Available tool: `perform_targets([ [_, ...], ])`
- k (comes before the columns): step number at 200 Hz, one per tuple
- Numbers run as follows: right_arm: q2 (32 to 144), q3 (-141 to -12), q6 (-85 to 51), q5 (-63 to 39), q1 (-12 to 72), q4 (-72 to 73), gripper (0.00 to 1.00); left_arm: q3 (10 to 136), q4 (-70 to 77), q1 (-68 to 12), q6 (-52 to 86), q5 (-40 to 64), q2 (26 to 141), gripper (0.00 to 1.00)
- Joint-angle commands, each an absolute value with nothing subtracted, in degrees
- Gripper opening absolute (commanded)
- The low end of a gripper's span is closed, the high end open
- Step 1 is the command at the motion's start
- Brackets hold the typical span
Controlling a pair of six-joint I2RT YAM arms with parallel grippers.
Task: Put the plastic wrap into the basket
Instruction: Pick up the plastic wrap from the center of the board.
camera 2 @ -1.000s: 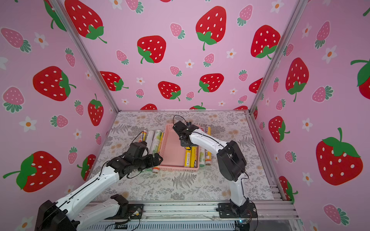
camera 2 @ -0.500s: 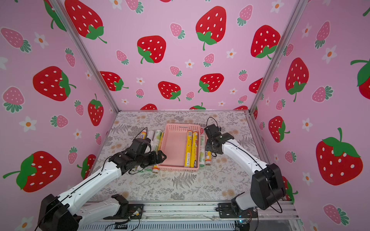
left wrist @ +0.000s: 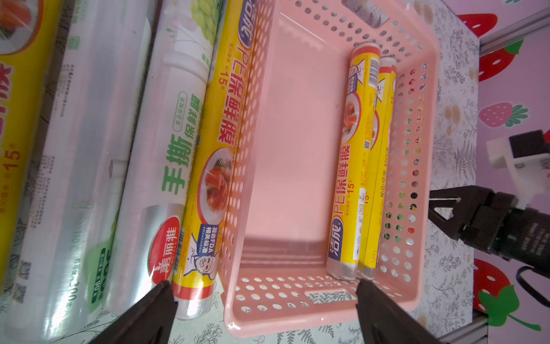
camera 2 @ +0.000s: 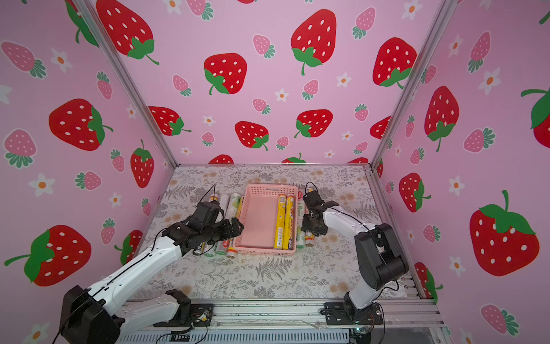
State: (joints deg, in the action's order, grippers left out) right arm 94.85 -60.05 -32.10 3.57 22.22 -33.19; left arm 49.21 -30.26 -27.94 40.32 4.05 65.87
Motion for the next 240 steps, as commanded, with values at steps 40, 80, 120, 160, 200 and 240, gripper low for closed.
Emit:
perform_targets([
  [40, 98.39, -62.23, -32.76, 8.34, 20.75, -32.78, 0.58, 52.51, -30.80, -27.77, 39.20, 4.04, 68.46, 1.00],
  [80, 101.45, -63.47, -31.41, 8.70, 19.83, -32.30, 0.57, 52.91, -30.83, -27.77, 39.20, 4.13, 69.08, 1.00],
  [120, 104.40, -64.26, -31.44, 8.72, 19.31, -31.97, 0.53, 52.82, -31.45, -27.77, 39.24, 3.45, 69.21, 1.00],
  [160, 103.07, -62.68, -32.11, 9.86, 19.16, -31.10, 0.40, 53.33, -31.95, -27.95, 39.42, 2.77, 68.69, 1.00],
  [200, 96.87, -62.81, -31.77, 11.31, 19.07, -33.14, 0.28, 55.02, -32.94, -28.44, 39.59, 2.54, 66.61, 1.00],
  [240, 88.93, -67.14, -32.06, 11.86, 19.12, -40.11, 0.24, 60.88, -34.51, -28.48, 35.84, 3.59, 67.08, 1.00],
])
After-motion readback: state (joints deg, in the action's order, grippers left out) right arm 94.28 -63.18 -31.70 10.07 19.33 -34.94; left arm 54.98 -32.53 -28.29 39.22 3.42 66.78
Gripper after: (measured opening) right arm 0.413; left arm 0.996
